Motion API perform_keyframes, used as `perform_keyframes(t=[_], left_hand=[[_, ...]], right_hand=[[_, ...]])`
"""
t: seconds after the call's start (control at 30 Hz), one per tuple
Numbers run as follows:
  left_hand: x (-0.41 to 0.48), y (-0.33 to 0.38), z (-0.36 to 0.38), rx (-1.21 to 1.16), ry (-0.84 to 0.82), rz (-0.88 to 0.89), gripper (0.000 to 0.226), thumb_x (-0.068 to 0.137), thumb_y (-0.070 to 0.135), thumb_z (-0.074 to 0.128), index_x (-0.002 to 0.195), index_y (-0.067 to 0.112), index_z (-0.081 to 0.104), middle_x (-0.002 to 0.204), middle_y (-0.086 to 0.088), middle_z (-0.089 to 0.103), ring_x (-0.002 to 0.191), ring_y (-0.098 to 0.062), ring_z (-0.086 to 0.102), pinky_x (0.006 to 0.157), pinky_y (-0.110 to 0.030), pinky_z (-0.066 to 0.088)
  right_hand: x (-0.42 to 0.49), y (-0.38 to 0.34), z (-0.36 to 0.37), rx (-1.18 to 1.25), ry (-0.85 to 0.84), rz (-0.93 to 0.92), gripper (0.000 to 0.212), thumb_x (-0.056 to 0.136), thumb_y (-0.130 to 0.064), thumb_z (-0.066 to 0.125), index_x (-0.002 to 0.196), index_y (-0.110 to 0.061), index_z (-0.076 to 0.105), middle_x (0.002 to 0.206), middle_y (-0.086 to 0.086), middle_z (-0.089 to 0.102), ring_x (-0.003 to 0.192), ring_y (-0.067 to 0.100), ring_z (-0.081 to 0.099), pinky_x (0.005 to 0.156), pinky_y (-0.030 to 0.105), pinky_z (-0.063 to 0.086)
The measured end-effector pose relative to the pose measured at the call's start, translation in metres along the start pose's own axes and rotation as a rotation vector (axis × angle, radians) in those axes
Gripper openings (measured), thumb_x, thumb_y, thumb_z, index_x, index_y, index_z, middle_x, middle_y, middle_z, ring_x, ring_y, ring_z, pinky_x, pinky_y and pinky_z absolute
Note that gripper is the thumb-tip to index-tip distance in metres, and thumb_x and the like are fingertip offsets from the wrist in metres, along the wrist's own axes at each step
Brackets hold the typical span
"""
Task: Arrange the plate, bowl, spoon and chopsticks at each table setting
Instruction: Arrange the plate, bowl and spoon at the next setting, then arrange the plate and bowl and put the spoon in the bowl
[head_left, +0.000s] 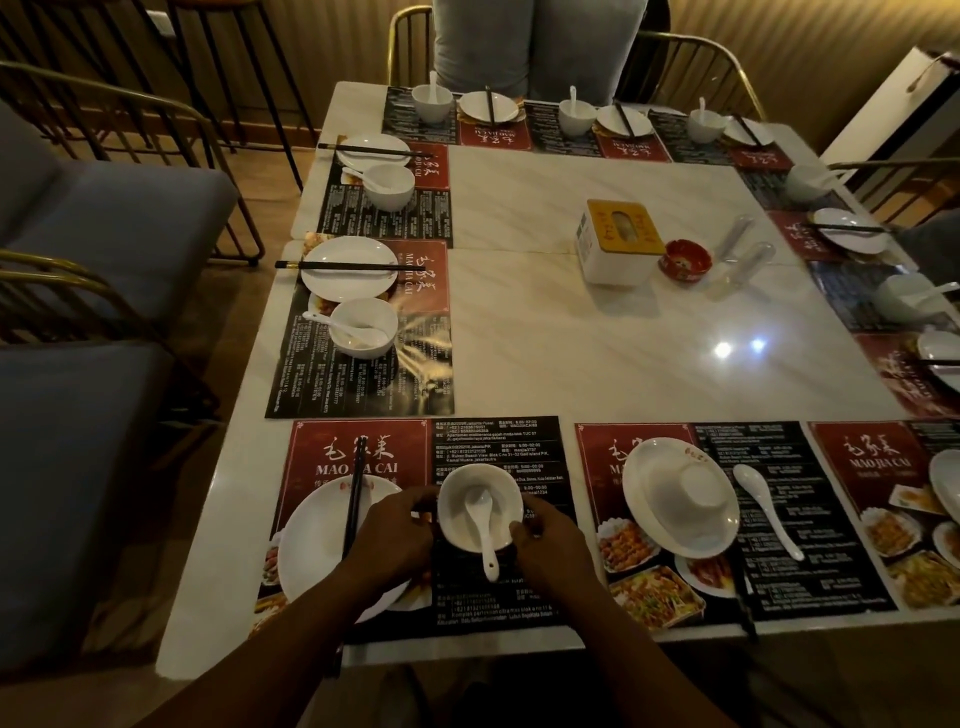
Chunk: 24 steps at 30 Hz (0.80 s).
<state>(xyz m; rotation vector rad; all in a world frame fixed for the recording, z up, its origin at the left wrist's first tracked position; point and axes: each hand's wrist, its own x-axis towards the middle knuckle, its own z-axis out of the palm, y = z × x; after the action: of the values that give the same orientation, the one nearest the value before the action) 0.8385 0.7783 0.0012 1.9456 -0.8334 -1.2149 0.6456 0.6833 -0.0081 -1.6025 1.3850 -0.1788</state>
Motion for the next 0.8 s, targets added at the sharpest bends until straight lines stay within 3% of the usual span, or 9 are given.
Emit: perform_keyframes(t=[0.1,0.17,0.23,0.3,0.4,0.47,0.57,0.7,0.8], left_hand=[[0.004,0.008,0.002,0.067,0.100,0.096,0.021,0.074,0.030,0.071,0.087,0.046,0.065,0.089,0.022,0.069,0.086,0.001,0.066,0.072,-0.023,0.053],[0.012,0.018,0.006,0.127,0.221,0.163,0.021,0.077,0.023,0.070,0.093,0.037,0.070,0.087,0.016,0.071,0.082,0.000,0.066,0.065,-0.017,0.045],[0.021,0.031,0.016,0.155,0.289,0.201,0.036,0.082,0.005,0.065,0.112,0.021,0.071,0.108,0.002,0.071,0.098,-0.015,0.065,0.079,-0.025,0.049],[0.028,0.047,0.030,0.176,0.310,0.281,0.041,0.082,-0.003,0.062,0.118,0.014,0.068,0.119,-0.006,0.066,0.109,-0.022,0.061,0.095,-0.033,0.047],[0.032,0.073,0.057,0.218,0.280,0.437,0.039,0.084,-0.004,0.061,0.116,0.016,0.068,0.117,-0.001,0.066,0.107,-0.016,0.060,0.092,-0.026,0.044],[0.035,0.088,0.079,0.237,0.237,0.485,0.037,0.084,-0.003,0.062,0.114,0.018,0.069,0.112,0.002,0.066,0.099,-0.009,0.059,0.085,-0.020,0.043],[0.045,0.105,0.116,0.308,0.164,0.470,0.030,0.086,0.005,0.063,0.112,0.020,0.070,0.108,0.003,0.067,0.093,-0.007,0.059,0.080,-0.020,0.046],[0.058,0.121,0.166,0.379,0.072,0.395,0.027,0.088,0.013,0.064,0.113,0.024,0.069,0.109,0.003,0.066,0.089,-0.005,0.062,0.076,-0.015,0.048],[0.059,0.132,0.201,0.340,0.117,0.344,0.033,0.088,0.016,0.068,0.085,0.048,0.060,0.080,0.032,0.063,0.075,0.010,0.063,0.055,-0.004,0.044]], right_hand=[[-0.006,0.003,-0.019,-0.036,-0.006,0.010,0.030,0.093,-0.028,0.060,0.122,-0.036,0.057,0.094,-0.018,0.063,0.086,0.000,0.062,0.068,0.014,0.046],[-0.009,0.008,-0.038,-0.101,0.000,0.002,0.028,0.092,-0.029,0.061,0.120,-0.031,0.060,0.099,-0.015,0.064,0.092,0.004,0.063,0.073,0.016,0.046],[-0.013,0.013,-0.063,-0.158,-0.008,0.002,0.023,0.090,-0.030,0.063,0.114,-0.030,0.064,0.100,-0.013,0.067,0.094,0.005,0.065,0.077,0.019,0.050],[-0.017,0.020,-0.091,-0.189,-0.003,-0.002,0.020,0.090,-0.032,0.066,0.111,-0.032,0.066,0.100,-0.013,0.070,0.087,-0.001,0.065,0.075,0.018,0.054],[-0.014,0.033,-0.133,-0.254,0.104,-0.090,0.019,0.091,-0.029,0.067,0.109,-0.030,0.068,0.098,-0.014,0.071,0.084,-0.008,0.064,0.078,0.016,0.053],[-0.008,0.043,-0.160,-0.297,0.209,-0.125,0.027,0.090,-0.027,0.068,0.117,-0.026,0.066,0.105,-0.010,0.070,0.095,-0.001,0.063,0.090,0.025,0.053],[0.012,0.061,-0.195,-0.531,0.242,-0.194,0.054,0.086,-0.032,0.070,0.136,-0.021,0.053,0.137,0.001,0.056,0.126,0.018,0.050,0.109,0.036,0.040],[0.049,0.083,-0.230,-0.854,0.007,-0.328,0.092,0.077,-0.052,0.072,0.153,-0.028,0.027,0.159,0.003,0.025,0.146,0.024,0.023,0.120,0.038,0.023],[0.074,0.098,-0.239,-0.952,-0.165,-0.419,0.104,0.074,-0.055,0.074,0.156,-0.029,0.015,0.164,0.008,0.012,0.150,0.027,0.012,0.121,0.044,0.020]])
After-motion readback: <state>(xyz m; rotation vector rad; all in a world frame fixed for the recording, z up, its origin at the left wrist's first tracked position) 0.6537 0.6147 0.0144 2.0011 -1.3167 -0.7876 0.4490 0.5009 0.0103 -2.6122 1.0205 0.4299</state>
